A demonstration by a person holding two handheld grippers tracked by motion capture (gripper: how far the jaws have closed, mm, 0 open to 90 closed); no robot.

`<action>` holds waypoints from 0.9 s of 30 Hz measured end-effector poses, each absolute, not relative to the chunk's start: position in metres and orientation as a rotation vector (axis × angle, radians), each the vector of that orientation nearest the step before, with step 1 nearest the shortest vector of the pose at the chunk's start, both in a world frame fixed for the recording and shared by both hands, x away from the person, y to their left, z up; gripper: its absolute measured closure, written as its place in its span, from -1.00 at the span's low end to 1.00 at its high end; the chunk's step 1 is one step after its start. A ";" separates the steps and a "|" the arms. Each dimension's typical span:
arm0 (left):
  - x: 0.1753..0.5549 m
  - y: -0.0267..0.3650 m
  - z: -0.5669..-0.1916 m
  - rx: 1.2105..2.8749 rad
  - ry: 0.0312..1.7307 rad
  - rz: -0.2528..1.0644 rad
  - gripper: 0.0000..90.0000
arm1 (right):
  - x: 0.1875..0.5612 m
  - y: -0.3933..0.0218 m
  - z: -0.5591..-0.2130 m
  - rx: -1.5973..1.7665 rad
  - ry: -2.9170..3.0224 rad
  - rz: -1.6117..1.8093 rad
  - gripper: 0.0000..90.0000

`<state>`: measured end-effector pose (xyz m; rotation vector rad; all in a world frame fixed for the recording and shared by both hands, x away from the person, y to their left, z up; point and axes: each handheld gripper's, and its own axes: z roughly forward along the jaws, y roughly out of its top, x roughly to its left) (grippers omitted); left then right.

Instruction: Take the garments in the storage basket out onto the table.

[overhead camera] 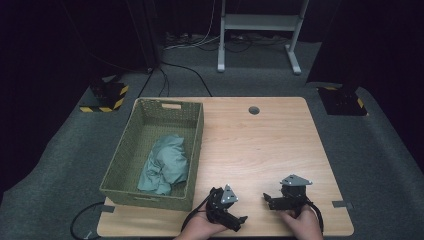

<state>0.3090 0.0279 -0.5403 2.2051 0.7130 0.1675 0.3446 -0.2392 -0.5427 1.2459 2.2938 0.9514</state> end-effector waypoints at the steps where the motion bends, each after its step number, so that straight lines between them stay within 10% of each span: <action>1: 0.309 0.030 -0.539 2.195 0.715 0.172 -0.99 | 0.345 -0.239 -0.543 1.245 2.294 0.949 -1.00; 27: 0.298 0.043 -0.499 2.114 0.650 0.238 -0.99 | 0.345 -0.239 -0.543 1.241 2.294 0.944 -1.00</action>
